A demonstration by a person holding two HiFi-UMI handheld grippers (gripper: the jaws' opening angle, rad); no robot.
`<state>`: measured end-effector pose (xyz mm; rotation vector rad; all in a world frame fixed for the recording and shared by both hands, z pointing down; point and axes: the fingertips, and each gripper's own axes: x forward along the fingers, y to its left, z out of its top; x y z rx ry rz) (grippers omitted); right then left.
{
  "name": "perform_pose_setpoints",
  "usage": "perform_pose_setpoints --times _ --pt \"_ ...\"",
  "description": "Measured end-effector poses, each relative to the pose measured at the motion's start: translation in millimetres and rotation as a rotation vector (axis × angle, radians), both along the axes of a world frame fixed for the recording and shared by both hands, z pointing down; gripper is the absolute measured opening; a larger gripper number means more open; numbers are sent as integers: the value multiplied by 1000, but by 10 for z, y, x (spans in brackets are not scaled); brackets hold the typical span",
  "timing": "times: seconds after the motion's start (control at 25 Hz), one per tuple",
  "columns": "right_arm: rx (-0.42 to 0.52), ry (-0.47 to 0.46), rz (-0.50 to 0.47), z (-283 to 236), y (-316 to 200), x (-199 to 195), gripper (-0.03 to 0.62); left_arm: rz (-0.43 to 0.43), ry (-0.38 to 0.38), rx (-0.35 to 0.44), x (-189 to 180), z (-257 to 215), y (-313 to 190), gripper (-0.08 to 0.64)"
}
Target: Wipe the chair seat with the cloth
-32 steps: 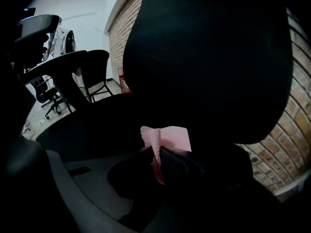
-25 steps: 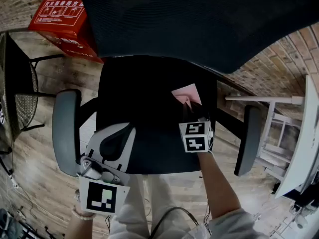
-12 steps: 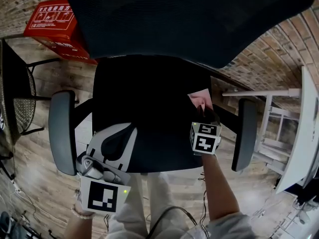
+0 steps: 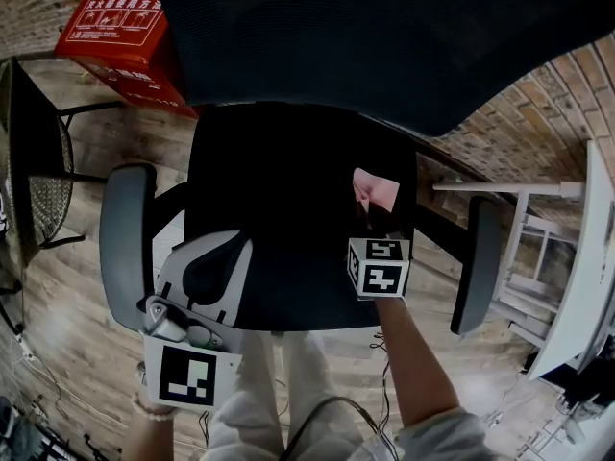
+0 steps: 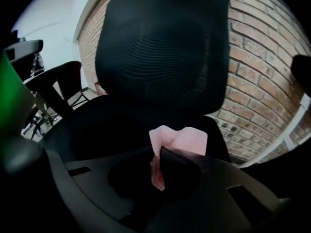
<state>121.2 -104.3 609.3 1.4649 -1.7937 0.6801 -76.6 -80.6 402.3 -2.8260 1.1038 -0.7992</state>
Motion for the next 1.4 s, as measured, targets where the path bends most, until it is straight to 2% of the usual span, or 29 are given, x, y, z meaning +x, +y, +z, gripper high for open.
perform_pose_setpoints --times 0.24,0.6,0.92,1.16,1.4 --pt "-5 -42 -170 23 -38 -702 55 -64 -22 6 -340 -48 -46 18" --pt "-8 -164 -356 -60 -3 -1806 55 -160 -11 -2 -679 -144 -19 18" --pt "-8 -235 -538 -152 157 -2664 55 -193 4 1 -856 -239 16 18" --pt "-13 -281 -643 -222 305 -3067 55 -221 10 0 -936 -269 -2 18" --pt "-18 -240 -662 -138 377 -2979 55 -221 2 -2 -893 -235 -1 18"
